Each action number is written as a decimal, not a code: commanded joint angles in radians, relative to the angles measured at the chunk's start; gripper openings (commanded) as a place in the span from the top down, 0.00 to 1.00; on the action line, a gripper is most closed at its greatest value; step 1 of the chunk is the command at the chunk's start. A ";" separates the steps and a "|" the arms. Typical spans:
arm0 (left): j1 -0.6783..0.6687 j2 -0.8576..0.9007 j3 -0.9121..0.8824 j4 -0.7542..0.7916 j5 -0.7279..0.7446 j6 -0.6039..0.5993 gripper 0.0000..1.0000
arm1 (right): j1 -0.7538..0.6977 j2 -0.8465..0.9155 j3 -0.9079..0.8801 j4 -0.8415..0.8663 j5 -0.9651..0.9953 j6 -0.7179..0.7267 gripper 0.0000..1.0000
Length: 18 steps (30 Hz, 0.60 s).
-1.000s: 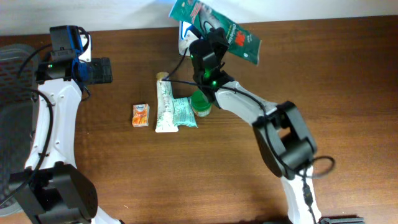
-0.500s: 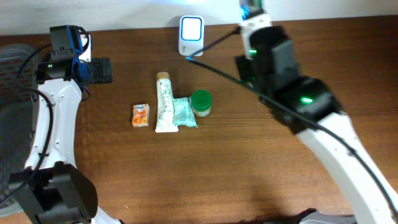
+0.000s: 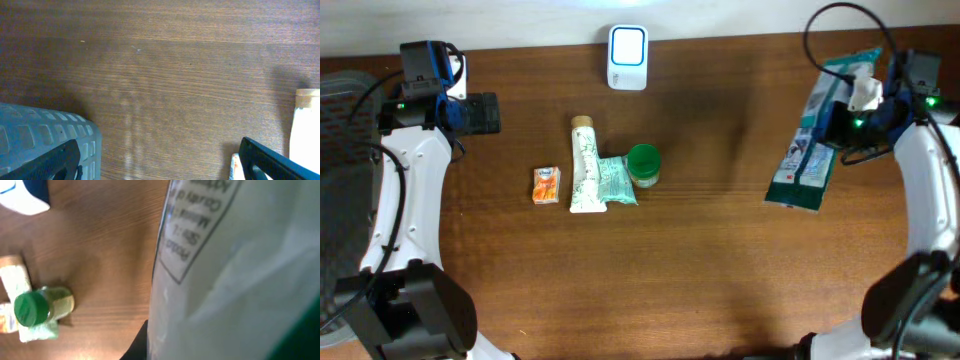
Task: Scan the item barcode
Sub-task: 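Move the 3M package right and release it on the table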
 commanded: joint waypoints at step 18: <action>0.002 0.008 0.013 0.002 -0.007 0.013 0.01 | -0.197 0.221 0.044 -0.186 0.167 -0.062 0.21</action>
